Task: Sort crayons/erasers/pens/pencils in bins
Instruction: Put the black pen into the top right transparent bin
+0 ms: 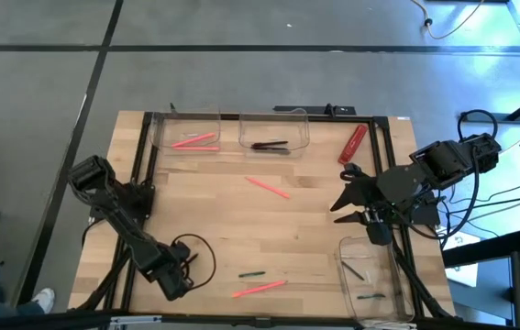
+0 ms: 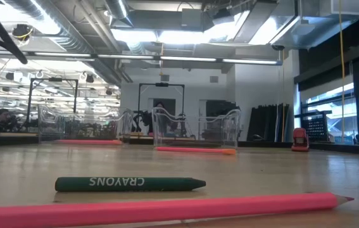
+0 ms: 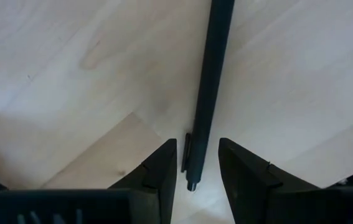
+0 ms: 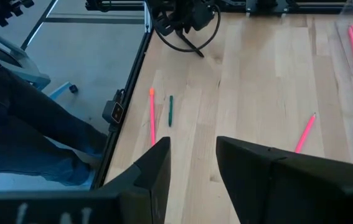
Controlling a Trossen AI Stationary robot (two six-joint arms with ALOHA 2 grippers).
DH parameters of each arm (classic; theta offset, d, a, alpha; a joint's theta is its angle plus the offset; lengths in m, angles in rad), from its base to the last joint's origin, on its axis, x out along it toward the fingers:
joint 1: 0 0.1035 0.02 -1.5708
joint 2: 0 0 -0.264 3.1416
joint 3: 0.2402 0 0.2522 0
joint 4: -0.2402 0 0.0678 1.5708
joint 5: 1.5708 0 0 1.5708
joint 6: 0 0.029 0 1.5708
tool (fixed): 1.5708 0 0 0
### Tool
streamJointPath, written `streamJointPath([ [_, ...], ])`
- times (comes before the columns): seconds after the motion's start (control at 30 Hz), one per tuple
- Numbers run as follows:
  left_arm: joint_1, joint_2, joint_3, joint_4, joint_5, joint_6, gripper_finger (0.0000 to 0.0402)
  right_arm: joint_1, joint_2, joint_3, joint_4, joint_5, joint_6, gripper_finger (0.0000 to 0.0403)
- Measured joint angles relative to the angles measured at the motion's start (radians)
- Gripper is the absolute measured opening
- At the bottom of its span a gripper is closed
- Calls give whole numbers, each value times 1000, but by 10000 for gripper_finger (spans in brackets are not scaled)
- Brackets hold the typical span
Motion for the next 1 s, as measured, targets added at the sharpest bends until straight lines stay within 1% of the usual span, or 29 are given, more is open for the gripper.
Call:
streamJointPath([
  [0.3, -22, 0, 0, 12, -3, -4, 110, 0, 0, 0, 0, 0, 0, 131],
  [0.63, -25, 1, 0, 30, -64, -3, 110, 0, 0, 0, -5, 0, 0, 131],
  [0.87, -31, 2, 0, 29, -48, -4, 110, 0, 0, 0, -15, 0, 0, 131],
  [1.0, -46, 3, 0, 25, -48, -38, 110, 0, 0, 0, -16, 0, 0, 131],
])
